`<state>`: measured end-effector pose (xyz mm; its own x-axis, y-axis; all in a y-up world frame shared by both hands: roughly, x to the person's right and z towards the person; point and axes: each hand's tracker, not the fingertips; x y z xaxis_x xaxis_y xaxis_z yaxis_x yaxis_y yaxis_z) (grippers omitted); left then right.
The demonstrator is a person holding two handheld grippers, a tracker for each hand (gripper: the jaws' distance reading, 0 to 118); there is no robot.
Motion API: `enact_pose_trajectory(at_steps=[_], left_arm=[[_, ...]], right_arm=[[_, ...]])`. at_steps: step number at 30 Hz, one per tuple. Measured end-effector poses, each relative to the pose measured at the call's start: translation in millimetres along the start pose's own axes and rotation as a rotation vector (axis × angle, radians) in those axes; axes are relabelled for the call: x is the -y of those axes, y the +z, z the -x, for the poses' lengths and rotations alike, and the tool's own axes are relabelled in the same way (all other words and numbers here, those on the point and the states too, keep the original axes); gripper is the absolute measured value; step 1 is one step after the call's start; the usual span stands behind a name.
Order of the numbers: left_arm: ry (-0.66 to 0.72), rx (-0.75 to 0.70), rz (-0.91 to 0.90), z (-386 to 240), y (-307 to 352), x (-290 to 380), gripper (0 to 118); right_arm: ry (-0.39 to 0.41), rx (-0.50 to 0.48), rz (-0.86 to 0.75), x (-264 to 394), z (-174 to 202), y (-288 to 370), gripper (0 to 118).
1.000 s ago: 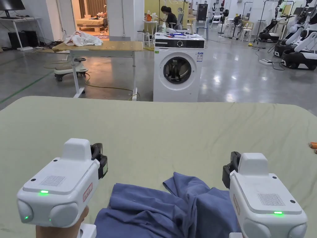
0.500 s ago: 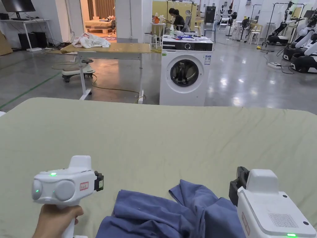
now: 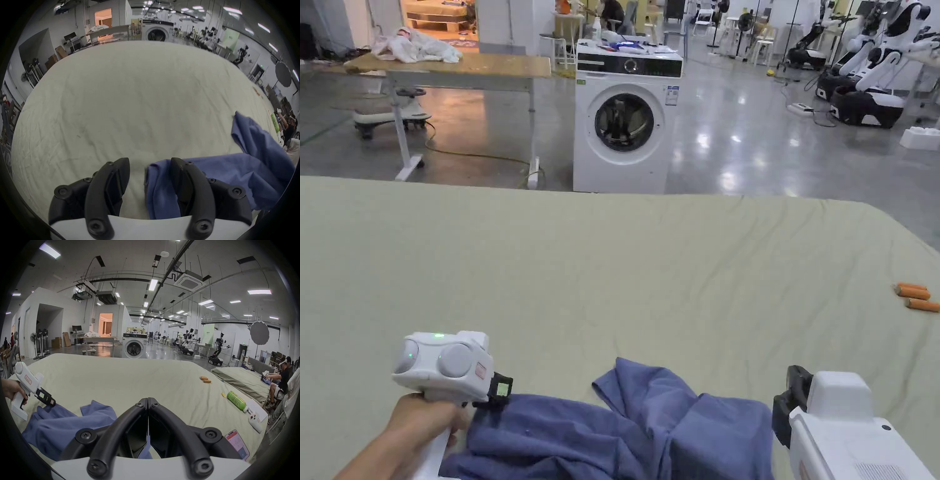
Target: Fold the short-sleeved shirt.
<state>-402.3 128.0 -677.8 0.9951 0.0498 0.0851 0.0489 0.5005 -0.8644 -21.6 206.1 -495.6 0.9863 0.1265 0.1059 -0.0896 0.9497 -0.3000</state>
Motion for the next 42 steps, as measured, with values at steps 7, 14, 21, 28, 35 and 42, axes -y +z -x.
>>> enact_pose_trajectory(at_steps=[7,14,21,28,35,42], left_arm=[[-0.141,-0.024,-0.081,-34.8,28.2,22.8,5],[-0.044,0.038,-0.165,-8.8,60.3,25.9,0],[0.024,0.083,-0.299,22.7,98.4,43.2,0],[0.062,0.073,-0.346,36.2,123.4,65.7,0],[0.025,0.033,-0.394,42.9,136.9,73.4,0],[0.012,-0.033,-0.521,64.2,183.9,56.8,0]], right_arm=[[-0.032,0.011,0.069,4.3,-23.7,-18.2,0],[-0.074,-0.051,0.275,4.7,-53.9,-75.0,27],[-0.094,-0.168,0.503,27.9,-46.0,-136.7,59],[-0.144,-0.268,0.662,54.3,-31.1,-160.7,41],[-0.093,-0.232,0.535,39.4,-30.0,-133.5,5],[-0.063,-0.199,0.323,-29.6,-43.6,-84.2,5]])
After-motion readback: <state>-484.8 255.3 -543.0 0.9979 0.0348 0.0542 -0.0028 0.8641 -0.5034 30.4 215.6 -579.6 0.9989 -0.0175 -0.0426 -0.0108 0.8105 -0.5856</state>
